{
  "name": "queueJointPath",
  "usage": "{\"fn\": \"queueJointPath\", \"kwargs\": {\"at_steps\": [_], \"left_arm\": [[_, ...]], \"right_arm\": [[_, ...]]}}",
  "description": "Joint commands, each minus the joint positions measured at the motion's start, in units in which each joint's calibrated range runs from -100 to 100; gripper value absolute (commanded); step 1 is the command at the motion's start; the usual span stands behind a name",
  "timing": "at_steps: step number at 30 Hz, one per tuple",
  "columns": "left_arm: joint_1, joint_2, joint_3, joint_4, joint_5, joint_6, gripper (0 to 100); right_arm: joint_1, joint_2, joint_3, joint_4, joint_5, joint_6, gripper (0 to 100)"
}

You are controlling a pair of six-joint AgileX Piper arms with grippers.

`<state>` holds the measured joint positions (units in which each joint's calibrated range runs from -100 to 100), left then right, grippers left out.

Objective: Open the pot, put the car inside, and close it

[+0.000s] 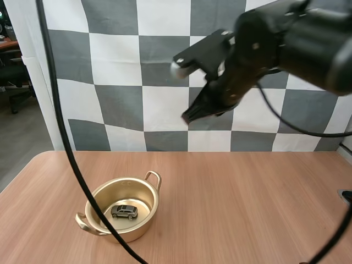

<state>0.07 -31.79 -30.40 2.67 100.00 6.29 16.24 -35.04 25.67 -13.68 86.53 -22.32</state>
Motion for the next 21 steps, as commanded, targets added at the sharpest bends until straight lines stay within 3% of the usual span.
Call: {"fn": "queueJointPath", "kwargs": {"at_steps": [1, 7, 21], "left_arm": [[-0.01, 0.0, 9.0, 0.0, 0.0, 0.0, 0], [-0.01, -2.1, 28.7, -2.2, 0.0, 0.2, 0], [-0.01, -5.1, 66.5, -3.0, 0.0, 1.3, 0]], "right_arm": [[-7.7, -5.2, 0.1, 0.1, -0.2, -1.1, 0], [-10.6, -10.6, 0.1, 0.1, -1.6, -1.6, 0], [-10.7, -11.3, 0.1, 3.7, -2.4, -1.1, 0]]}}
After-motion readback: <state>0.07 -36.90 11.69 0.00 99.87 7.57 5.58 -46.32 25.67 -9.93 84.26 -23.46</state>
